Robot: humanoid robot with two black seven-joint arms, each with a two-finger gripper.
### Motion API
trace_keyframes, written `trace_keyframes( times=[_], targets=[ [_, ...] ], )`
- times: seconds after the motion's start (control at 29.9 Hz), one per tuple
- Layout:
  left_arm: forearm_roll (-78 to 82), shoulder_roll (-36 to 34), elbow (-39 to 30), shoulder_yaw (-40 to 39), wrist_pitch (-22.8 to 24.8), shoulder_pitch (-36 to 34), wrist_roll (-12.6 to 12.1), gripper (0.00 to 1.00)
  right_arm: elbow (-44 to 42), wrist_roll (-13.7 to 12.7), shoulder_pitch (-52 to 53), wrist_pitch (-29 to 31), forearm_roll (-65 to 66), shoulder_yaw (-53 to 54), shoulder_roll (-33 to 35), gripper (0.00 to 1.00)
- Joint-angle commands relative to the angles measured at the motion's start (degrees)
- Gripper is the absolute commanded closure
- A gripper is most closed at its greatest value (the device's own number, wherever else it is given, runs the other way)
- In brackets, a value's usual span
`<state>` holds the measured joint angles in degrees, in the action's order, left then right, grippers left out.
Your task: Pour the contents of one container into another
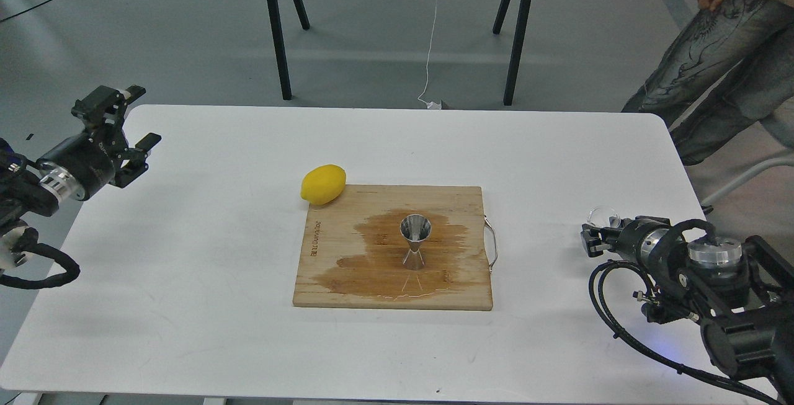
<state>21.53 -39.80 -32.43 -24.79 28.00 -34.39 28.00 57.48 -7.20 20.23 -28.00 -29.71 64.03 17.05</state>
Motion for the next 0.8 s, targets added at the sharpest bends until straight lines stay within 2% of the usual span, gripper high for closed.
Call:
trace_keyframes(
  times=[0.0, 0.07, 0.3, 0.53, 0.63, 0.77],
  targets=[
    [0.00, -0.02, 0.00, 0.00, 0.00, 0.02, 0.00, 0.02, 0.00, -0.18, -0.10, 0.00, 0.01, 0.13, 0.00, 0.52],
    [0.00, -0.02, 0.00, 0.00, 0.00, 0.02, 0.00, 0.02, 0.00, -0.18, -0.10, 0.00, -0.08, 0.13, 0.00, 0.44],
    [0.00, -0.02, 0.00, 0.00, 0.00, 0.02, 0.00, 0.02, -0.09, -0.18, -0.10, 0.00, -0.08, 0.22, 0.00, 0.27],
    [0.00, -0.02, 0.00, 0.00, 0.00, 0.02, 0.00, 0.02, 0.00, -0.10, -0.10, 0.00, -0.08, 0.40, 0.00, 0.18],
    [0.00, -0.02, 0.00, 0.00, 0.00, 0.02, 0.00, 0.02, 0.00, -0.01, -0.10, 0.00, -0.08, 0.83, 0.00, 0.04],
    [0.09, 0.07, 0.00, 0.09, 0.00, 0.02, 0.00, 0.02, 0.00, -0.01, 0.51, 0.00, -0.08, 0.93, -0.09, 0.02]
  ],
)
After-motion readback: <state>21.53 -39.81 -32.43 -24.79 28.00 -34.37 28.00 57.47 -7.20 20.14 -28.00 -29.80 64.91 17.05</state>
